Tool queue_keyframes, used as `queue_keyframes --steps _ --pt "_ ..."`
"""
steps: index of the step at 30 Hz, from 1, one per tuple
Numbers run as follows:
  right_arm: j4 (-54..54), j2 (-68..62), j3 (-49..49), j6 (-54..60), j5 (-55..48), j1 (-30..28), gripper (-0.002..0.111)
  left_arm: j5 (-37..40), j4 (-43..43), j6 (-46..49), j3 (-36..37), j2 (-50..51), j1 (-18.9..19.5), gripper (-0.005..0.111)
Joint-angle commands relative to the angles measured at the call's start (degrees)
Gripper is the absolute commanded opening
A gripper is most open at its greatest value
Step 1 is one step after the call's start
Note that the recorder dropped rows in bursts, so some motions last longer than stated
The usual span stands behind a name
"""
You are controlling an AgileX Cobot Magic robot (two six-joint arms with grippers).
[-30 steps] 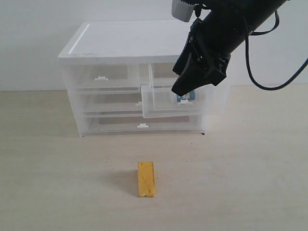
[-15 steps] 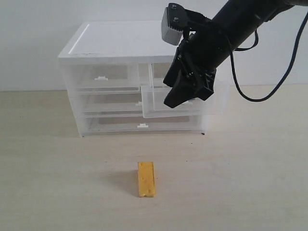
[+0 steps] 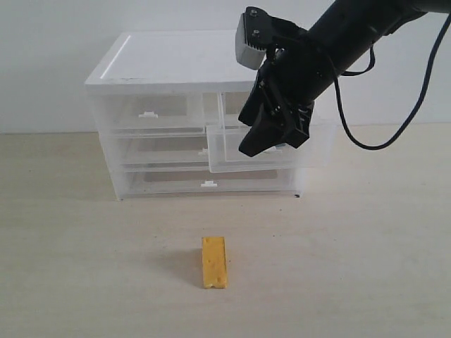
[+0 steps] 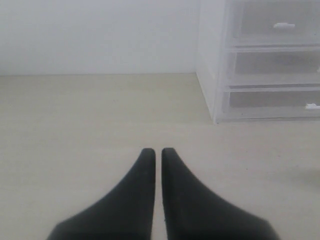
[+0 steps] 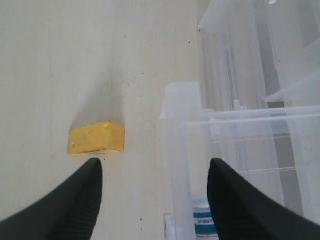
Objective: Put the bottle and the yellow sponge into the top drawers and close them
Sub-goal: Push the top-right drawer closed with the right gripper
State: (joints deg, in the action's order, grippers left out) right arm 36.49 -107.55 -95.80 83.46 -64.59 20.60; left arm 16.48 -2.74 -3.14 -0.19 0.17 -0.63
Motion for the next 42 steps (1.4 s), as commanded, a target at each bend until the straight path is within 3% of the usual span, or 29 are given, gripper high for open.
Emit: queue_keyframes --steps 1,9,21,27,42 --pt "0.5 0.0 -0.3 0.6 1.0 0.1 0.056 -0.2 0.4 0.1 0.2 -0.2 0.1 0.004" --pt "0.5 0.0 -0.3 0.6 1.0 0.1 0.038 -0.2 0.4 0.1 0.2 -0.2 0.1 0.004" --pt "0.2 -2.2 -0.3 0.8 4.1 0.1 0.036 -0.2 0.4 0.1 0.2 -0.2 0.1 0.004" --pt "-0.3 -2.2 -0.3 0.8 6.2 0.1 0.000 -0.2 0.4 0.1 0.2 -0.2 0.1 0.004" --pt "-1.3 -2.2 -0.3 3.4 15.8 0.1 0.000 -0.2 0.4 0.1 0.2 -0.2 0.1 0.004"
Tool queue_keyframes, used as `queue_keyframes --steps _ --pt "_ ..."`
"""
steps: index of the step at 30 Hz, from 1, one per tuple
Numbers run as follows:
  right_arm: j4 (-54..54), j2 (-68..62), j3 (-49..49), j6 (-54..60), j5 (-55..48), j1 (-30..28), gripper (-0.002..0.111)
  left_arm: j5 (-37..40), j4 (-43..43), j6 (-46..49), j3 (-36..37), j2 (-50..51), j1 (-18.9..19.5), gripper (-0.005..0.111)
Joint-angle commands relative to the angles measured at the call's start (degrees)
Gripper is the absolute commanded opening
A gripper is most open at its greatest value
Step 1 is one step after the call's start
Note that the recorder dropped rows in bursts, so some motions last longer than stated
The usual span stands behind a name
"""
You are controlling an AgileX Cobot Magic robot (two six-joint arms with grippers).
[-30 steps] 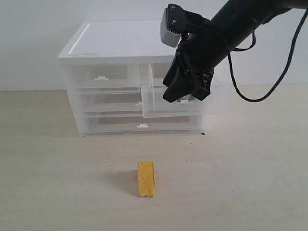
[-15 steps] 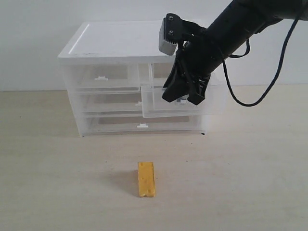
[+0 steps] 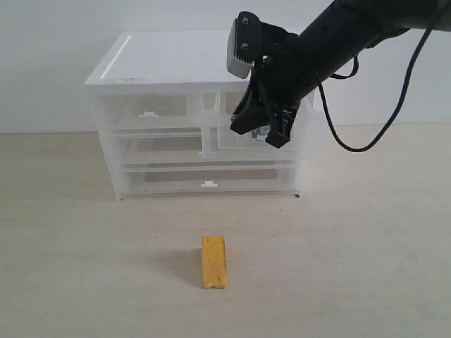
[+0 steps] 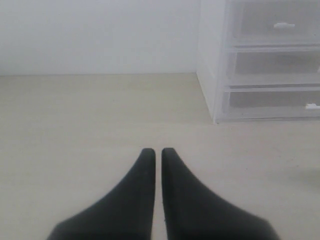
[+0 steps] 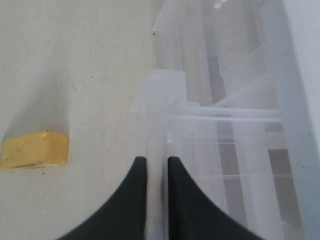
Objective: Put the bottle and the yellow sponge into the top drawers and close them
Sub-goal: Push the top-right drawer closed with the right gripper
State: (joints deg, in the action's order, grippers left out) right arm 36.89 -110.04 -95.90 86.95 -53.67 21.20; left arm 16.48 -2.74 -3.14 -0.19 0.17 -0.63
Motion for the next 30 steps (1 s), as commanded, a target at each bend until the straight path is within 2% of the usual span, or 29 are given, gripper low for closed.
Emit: queue_keyframes --steps 1,5,7,14,17,25,30 --pt "-1.7 0.2 -0.2 -0.1 5.6 -0.5 0.000 -0.2 0.4 0.1 0.2 -0.2 0.1 0.004" --pt "-2.1 0.2 -0.2 0.8 7.1 -0.5 0.001 -0.2 0.4 0.1 0.2 -0.2 0.1 0.004" --pt "-2.1 0.2 -0.2 0.8 8.3 -0.5 0.006 -0.2 0.4 0.1 0.2 -0.2 0.1 0.004" --pt "-2.1 0.2 -0.2 0.2 10.2 -0.5 0.052 -0.2 0.4 0.1 0.2 -0.2 0.1 0.004" --pt "-1.6 0.2 -0.2 -1.7 10.2 -0.5 0.062 -0.2 0.4 0.1 0.2 -0.2 0.1 0.004" --pt "-1.5 4.2 -0.2 -10.4 8.5 -0.5 0.062 -0.2 0.4 0.1 0.2 -0.2 0.1 0.004" --pt "-1.5 7.5 -0.2 -25.6 8.4 -0.5 0.062 -0.2 0.4 0.1 0.2 -0.2 0.1 0.004"
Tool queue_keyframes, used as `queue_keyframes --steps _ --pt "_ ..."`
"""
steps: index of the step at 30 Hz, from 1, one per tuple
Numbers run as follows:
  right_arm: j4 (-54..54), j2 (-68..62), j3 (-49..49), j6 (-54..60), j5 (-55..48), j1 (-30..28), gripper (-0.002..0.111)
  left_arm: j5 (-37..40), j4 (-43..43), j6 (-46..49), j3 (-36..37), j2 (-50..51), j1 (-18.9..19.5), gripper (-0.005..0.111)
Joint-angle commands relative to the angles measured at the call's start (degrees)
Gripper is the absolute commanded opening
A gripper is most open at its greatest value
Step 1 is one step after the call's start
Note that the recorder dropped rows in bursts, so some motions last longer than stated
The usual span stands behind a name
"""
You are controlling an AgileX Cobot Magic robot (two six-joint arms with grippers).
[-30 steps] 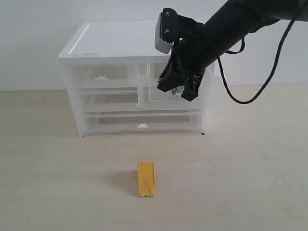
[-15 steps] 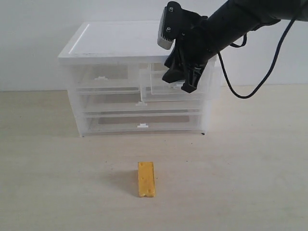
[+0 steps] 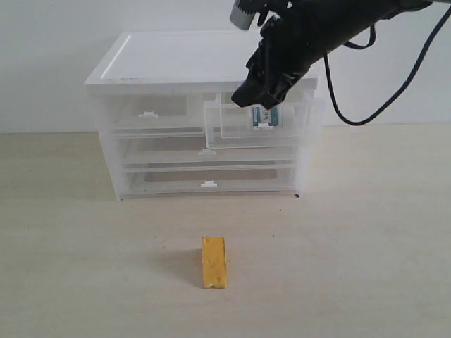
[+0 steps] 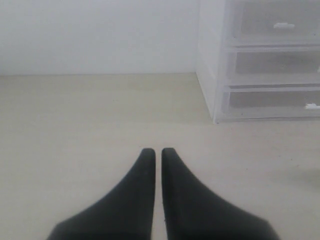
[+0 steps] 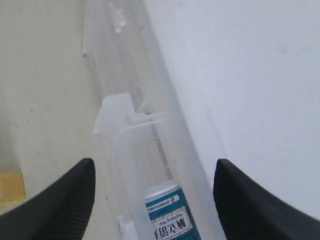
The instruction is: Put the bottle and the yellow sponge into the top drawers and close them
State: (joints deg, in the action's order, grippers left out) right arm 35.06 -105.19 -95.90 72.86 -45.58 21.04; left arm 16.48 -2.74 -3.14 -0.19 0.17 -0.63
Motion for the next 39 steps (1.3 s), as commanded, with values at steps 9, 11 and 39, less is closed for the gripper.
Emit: queue_keyframes --steps 9,11,39 --pt "0.4 2.7 -0.2 -20.2 -14.2 -0.4 0.000 -0.2 0.4 0.1 0.2 -0.2 0.1 0.004" --pt "-0.4 2.7 -0.2 -20.7 -15.5 -0.4 0.000 -0.2 0.4 0.1 0.2 -0.2 0.1 0.004" --pt "-17.7 -5.1 -0.2 -26.1 11.1 -0.5 0.000 -0.2 0.4 0.1 0.2 -0.2 0.1 0.004"
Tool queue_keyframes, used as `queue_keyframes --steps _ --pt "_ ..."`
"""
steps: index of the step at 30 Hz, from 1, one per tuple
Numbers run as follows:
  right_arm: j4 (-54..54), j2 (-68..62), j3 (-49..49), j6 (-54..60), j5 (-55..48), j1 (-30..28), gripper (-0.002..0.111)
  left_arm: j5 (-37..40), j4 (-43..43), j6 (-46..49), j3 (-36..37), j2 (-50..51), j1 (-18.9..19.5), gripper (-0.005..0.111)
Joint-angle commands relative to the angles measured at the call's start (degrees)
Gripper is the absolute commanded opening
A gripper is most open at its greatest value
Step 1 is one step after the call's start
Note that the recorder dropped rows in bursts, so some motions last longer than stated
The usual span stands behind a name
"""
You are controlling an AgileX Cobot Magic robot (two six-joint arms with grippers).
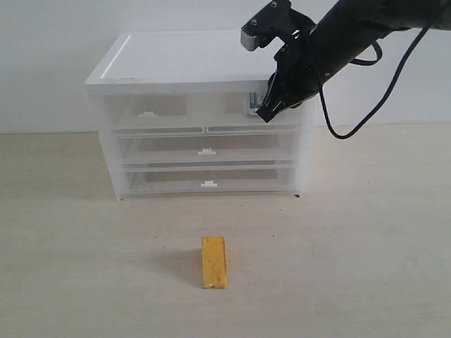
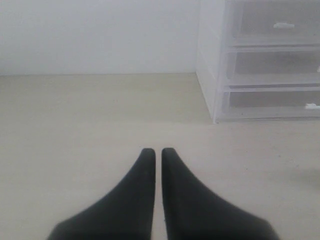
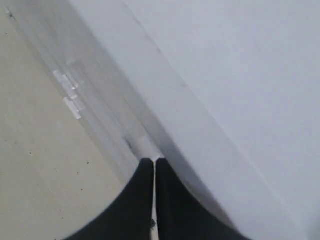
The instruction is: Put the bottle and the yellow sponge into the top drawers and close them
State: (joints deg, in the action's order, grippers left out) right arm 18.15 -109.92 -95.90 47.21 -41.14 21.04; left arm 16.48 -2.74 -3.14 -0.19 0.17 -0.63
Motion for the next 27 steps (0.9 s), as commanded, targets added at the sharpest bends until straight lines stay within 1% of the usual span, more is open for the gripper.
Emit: queue_keyframes --steps 1,4,7,11,15,19,22,24,25,27 --pt "-0.8 -0.4 -0.2 -0.9 7.3 -0.5 0.000 -0.2 0.4 0.1 0.2 -0.2 0.1 0.004" --pt "-0.8 -0.4 -0.2 -3.4 6.3 -0.5 0.000 -0.2 0.4 0.1 0.2 -0.2 0.1 0.004" --pt "-0.8 0.2 -0.2 -4.6 2.2 -0.5 0.000 -0.2 0.4 0.1 0.2 -0.2 0.1 0.004" --pt "-0.7 2.5 -0.2 -5.0 -5.7 -0.5 0.000 -0.2 0.4 0.1 0.2 -0.2 0.1 0.004" --pt "-1.6 5.2 -0.2 -6.1 -18.1 -0.5 0.000 -0.2 0.4 0.1 0.2 -0.2 0.1 0.004" --pt "-7.9 6.3 -0.2 -9.9 -28.0 -0.5 0.000 -0.2 0.4 0.1 0.2 -0.2 0.1 0.004" --pt "-16.7 6.4 -0.2 -18.3 -28.8 -0.5 0.000 -0.2 0.4 0.1 0.2 -0.2 0.1 0.004" --pt "-23.1 6.6 -0.2 -26.0 -28.8 -0.9 0.000 -0.2 0.4 0.1 0.2 -0.2 0.1 0.004" --pt "-25.3 6.7 -0.2 -28.5 -28.8 -1.3 0.000 -0.2 0.4 0.1 0.2 -0.2 0.1 0.004" --pt "-26.1 7.2 -0.2 -32.7 -28.8 -3.4 0.000 -0.2 0.4 0.1 0.2 -0.2 0.1 0.004"
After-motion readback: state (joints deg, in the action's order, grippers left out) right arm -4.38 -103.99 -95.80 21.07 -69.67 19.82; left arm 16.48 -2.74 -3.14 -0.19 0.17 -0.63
